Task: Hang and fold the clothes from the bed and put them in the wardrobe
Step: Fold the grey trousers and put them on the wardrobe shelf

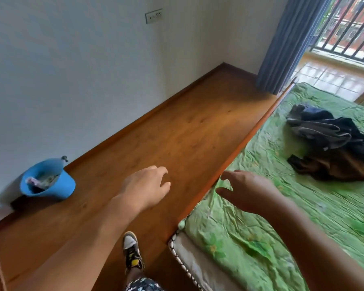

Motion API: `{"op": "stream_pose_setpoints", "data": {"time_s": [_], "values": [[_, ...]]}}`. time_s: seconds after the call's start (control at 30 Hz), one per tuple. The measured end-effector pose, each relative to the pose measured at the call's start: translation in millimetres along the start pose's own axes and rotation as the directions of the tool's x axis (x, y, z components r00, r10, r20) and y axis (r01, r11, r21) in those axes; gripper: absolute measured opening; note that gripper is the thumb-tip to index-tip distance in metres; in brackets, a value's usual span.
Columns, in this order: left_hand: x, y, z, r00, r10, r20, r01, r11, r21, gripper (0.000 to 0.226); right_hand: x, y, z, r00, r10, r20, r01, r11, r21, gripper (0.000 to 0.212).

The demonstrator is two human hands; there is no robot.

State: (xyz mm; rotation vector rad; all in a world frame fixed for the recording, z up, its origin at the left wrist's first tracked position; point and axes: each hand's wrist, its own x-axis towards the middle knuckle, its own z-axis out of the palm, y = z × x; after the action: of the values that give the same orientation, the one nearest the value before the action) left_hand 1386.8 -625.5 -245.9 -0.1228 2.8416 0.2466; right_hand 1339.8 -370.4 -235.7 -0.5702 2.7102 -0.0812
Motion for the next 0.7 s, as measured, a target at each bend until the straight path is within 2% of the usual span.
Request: {"op": "stream_pose_setpoints", "data": {"time_s": [0.17, 0.3, 0.4, 0.53, 0.7], "values": [[67, -115, -33, 0.998, 0.066, 0.003, -0.066, 0.998, 0.003, 0.045, 101, -97, -7, 0.999, 0.044, -0.002, -0.044, 0.998, 0.036, 0.048], [104, -204, -73, 0.997, 0.081, 0.01, -0.082, 0.997, 0.017, 0.047, 176, -174, -27, 0.999, 0.027, 0.032, -0.029, 0.997, 0.075, 0.049], [129, -256, -98, 0.997, 0.079, 0.022, -0.08, 0.996, 0.036, 0.048, 225, -214, -43, 1.0, 0.023, 0.003, -0.023, 0.996, 0.085, 0.049], [169, -291, -117, 0.996, 0.088, 0.027, -0.089, 0.995, 0.039, 0.05, 268, -234, -56, 0.999, 0.041, -0.002, -0.041, 0.994, 0.099, 0.051], [222, -301, -133, 0.99, 0.128, 0.068, -0.132, 0.989, 0.069, 0.051, 306, -218, -66, 0.992, 0.126, 0.014, -0.126, 0.986, 0.111, 0.052]]}}
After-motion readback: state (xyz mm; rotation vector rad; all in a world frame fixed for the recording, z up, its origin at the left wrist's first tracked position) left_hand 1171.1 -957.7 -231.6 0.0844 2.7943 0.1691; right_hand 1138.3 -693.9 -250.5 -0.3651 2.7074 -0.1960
